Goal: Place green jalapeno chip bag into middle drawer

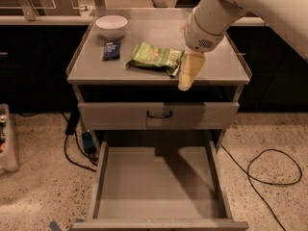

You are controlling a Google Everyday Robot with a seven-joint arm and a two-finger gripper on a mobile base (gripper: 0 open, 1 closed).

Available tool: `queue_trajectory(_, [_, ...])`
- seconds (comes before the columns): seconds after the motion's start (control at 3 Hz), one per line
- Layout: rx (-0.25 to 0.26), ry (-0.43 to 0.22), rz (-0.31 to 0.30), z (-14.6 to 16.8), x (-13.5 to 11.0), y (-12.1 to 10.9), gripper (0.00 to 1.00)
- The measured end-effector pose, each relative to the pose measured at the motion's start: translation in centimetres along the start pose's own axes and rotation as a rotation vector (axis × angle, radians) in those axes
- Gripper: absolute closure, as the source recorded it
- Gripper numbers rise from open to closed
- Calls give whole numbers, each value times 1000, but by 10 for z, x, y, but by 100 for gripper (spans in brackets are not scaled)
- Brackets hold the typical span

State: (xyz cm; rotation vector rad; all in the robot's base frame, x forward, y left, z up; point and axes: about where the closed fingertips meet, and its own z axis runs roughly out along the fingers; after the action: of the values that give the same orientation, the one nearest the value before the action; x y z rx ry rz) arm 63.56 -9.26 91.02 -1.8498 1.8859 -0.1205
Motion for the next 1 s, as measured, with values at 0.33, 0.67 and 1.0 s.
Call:
queue_trajectory(0.33, [13,-20,-48,16,-16,-23,0])
queue_trajectory(0.67, [-10,-59,-83,37,-33,-34,0])
queue_trajectory(1.0, [-41,-107,-110,56,-54,-35,0])
